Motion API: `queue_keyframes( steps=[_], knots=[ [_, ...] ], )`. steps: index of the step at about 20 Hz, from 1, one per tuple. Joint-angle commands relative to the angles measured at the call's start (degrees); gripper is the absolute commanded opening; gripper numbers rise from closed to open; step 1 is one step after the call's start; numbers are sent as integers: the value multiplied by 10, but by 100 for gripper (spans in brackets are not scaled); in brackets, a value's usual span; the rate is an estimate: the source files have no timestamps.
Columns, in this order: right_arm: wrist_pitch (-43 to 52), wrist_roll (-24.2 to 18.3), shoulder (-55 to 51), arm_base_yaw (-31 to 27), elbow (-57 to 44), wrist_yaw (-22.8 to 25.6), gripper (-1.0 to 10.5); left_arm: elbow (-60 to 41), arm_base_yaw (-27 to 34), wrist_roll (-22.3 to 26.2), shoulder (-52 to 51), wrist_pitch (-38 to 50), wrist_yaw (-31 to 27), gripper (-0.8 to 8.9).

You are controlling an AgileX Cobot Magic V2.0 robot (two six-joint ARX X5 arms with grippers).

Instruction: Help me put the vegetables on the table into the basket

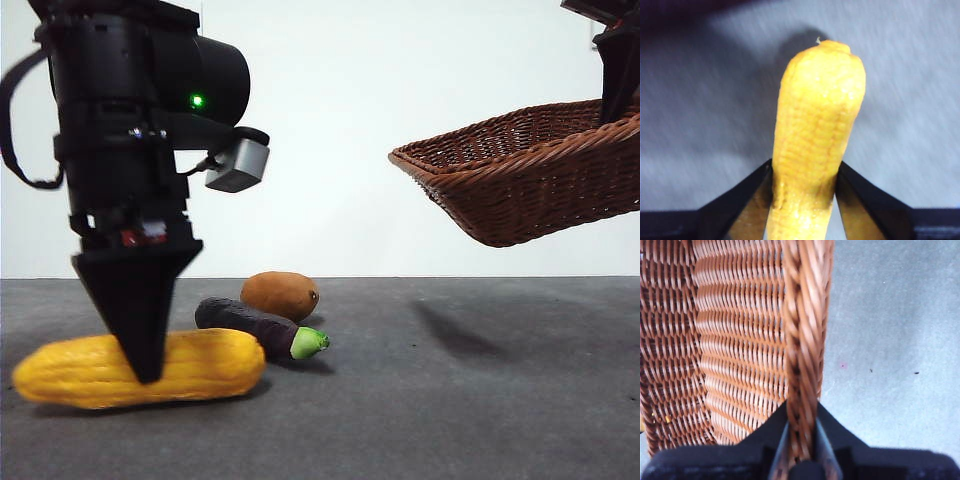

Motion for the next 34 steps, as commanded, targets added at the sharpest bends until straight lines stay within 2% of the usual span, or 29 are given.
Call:
queue_keyframes(
  steps=[1,4,6,8,10,11,13,15,18,20,23,26,27,29,30,34],
  knots=[
    [1,-6,-6,1,1,-6,-17,38,-1,-17,1,-50,31,-8],
    [-1,-6,-6,1,1,-6,-17,133,-1,-46,-8,-107,162,-8],
    [-1,-6,-6,1,1,0,-17,203,-1,-49,-8,-151,273,-8],
    [-1,-6,-6,1,1,15,-17,268,-1,-53,-8,-182,350,-6],
    [-2,-5,-6,1,1,19,-17,323,-1,-96,-8,-168,400,-5],
    [-2,-3,-6,1,1,18,-17,341,-1,-145,-8,-130,405,-5],
    [-9,-2,-6,13,1,18,-17,349,-2,-228,-8,-32,396,-5],
    [-16,-1,-6,28,1,18,-17,348,-7,-281,-1,27,322,-4],
    [-17,0,-6,62,1,18,-17,348,-12,-369,8,51,179,-4],
    [-18,0,-6,87,1,17,-17,348,-11,-422,17,54,155,-3],
    [-13,0,-6,125,1,16,-17,348,-13,-457,42,52,156,-1],
    [-11,-2,-6,148,1,-18,-17,348,-26,-483,71,50,143,15],
    [-11,-2,-6,152,1,-23,-17,348,-27,-498,78,52,146,94],
    [-13,-2,-6,152,1,-28,-17,348,-28,-507,82,62,145,315],
    [-14,-2,-6,152,1,-28,-17,348,-28,-509,82,67,146,355],
    [-13,-3,-6,151,1,-27,-17,349,-27,-511,81,70,124,354]
  ],
)
